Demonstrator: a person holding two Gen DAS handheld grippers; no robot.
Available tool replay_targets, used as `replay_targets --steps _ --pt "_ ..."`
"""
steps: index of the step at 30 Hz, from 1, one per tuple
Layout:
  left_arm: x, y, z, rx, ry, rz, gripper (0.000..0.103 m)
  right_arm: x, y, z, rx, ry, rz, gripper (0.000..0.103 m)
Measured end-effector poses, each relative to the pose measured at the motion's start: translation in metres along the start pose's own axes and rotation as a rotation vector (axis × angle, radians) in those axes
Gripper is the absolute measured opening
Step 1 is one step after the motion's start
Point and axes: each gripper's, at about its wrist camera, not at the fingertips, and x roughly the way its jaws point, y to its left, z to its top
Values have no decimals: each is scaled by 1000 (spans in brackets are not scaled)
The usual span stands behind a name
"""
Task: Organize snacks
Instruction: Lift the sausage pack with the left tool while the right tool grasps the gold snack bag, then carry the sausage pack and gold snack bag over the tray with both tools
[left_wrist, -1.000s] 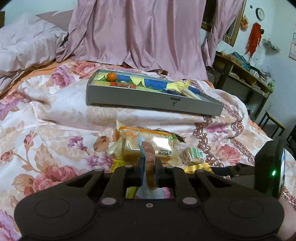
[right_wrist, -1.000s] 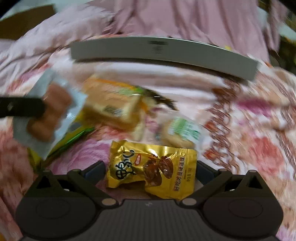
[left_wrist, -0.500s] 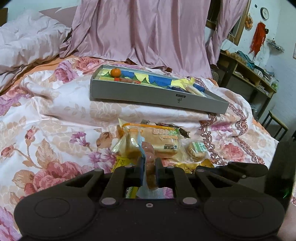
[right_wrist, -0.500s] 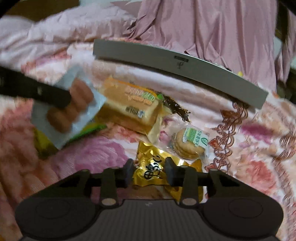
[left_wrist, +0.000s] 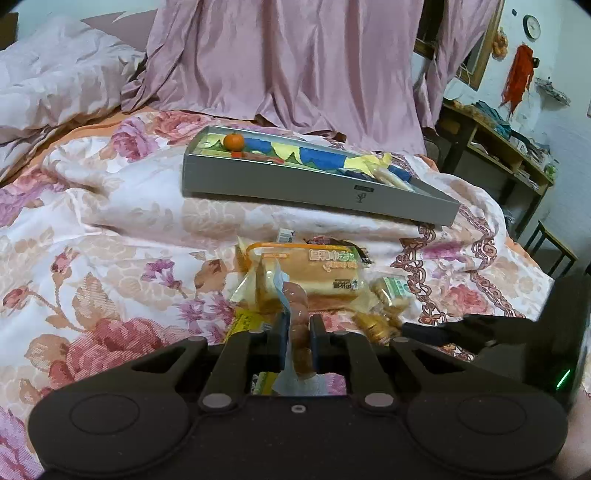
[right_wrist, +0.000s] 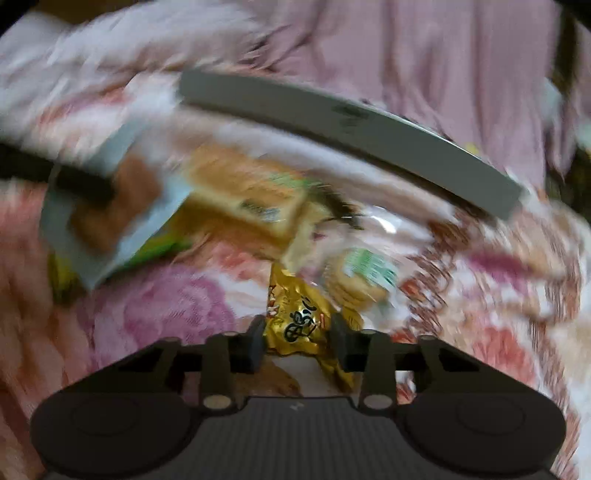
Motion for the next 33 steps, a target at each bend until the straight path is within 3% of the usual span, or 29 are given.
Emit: replay_targets --steps 1,6,8,13,17,20,23,24,25,28,30,31,32,33 --pt "0 1 0 -1 -1 0 13 -8 -10 3 78 -15 21 17" --pt "-2 0 1 5 -16 -9 13 -54 -50 6 332 -98 150 15" --pt "-6 -2 2 14 -39 -16 7 -71 -59 7 393 -141 198 15" --pt "-14 -9 3 58 -88 -10 4 -97 -58 6 364 -239 219 15" --pt "-1 -5 -4 56 17 29 4 -90 -58 7 354 -238 215 15" --pt "5 -10 -11 77 56 34 20 -85 -67 9 401 -241 230 15" --pt "9 -22 -16 170 46 120 54 -87 -68 5 418 -245 242 15" --pt "11 -24 -17 188 39 157 70 -87 -68 5 421 -245 246 15" --pt "12 -23 -16 188 35 170 79 -87 -69 5 422 -246 249 15" --pt "22 -13 -13 119 64 117 88 -88 -70 6 428 -252 260 15" --pt "40 -4 -14 49 135 94 88 -88 -69 6 429 -255 265 15" --pt "47 -4 -17 53 163 83 88 -88 -70 6 431 -255 266 15" --pt "52 -12 -22 122 159 109 86 -88 -70 6 434 -255 266 15" --pt "56 -21 -27 211 150 151 71 -88 -71 6 440 -255 266 15"
